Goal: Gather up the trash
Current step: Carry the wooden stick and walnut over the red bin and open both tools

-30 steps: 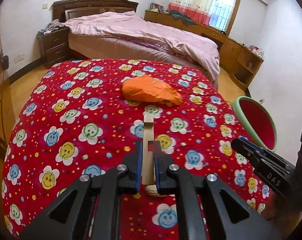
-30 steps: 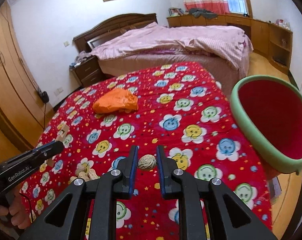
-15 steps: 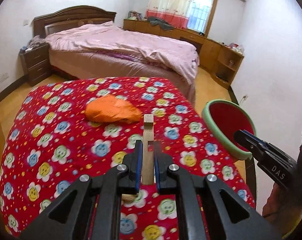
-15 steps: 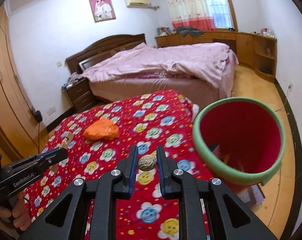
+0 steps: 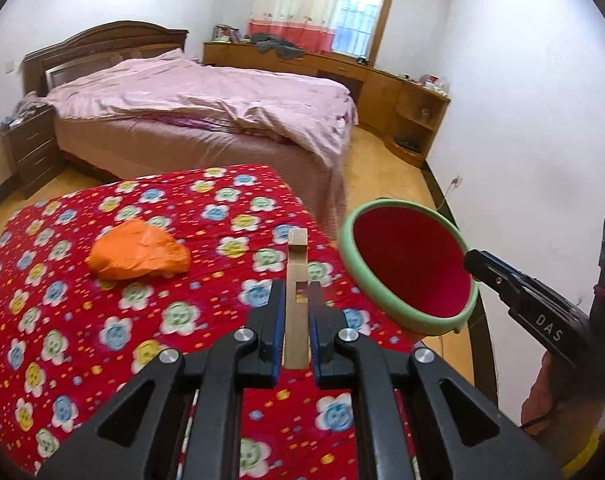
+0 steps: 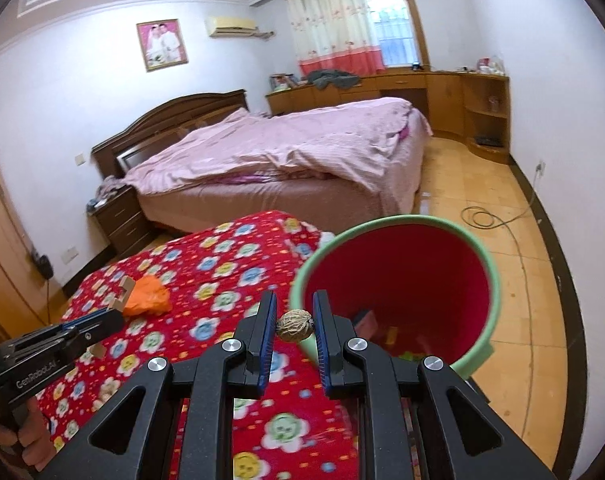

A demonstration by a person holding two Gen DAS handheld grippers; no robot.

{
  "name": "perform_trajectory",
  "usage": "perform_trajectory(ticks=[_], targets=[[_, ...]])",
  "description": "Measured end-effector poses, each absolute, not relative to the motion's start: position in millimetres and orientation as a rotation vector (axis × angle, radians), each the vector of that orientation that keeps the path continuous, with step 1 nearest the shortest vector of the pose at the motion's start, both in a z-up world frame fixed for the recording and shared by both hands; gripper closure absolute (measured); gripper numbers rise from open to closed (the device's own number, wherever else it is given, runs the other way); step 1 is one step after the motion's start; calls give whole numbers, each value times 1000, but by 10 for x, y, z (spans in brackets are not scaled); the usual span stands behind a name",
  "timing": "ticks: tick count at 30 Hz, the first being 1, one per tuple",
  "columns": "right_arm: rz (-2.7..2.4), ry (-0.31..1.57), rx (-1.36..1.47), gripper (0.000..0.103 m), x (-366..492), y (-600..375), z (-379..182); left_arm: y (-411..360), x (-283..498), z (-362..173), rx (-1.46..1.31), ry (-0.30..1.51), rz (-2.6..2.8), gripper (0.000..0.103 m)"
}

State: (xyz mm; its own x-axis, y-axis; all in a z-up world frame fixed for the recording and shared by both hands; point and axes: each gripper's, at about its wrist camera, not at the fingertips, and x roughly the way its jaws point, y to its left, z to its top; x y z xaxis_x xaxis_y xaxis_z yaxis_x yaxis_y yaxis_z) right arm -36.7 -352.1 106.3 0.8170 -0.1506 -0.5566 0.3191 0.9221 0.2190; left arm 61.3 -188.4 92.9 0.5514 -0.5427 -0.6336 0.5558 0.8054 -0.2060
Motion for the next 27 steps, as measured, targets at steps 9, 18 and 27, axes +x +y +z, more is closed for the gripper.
perform_trajectory(ticks=[9, 18, 27], targets=[[-339, 581, 341, 85, -383, -3958, 901, -2458, 642, 822, 56, 760, -731, 93], [-381, 613, 372, 85, -363, -4354, 653, -3075, 727, 588, 104, 787, -809, 93], [-395, 653, 408, 83, -299, -4607, 411, -3442, 855, 323, 132, 837, -844, 93]])
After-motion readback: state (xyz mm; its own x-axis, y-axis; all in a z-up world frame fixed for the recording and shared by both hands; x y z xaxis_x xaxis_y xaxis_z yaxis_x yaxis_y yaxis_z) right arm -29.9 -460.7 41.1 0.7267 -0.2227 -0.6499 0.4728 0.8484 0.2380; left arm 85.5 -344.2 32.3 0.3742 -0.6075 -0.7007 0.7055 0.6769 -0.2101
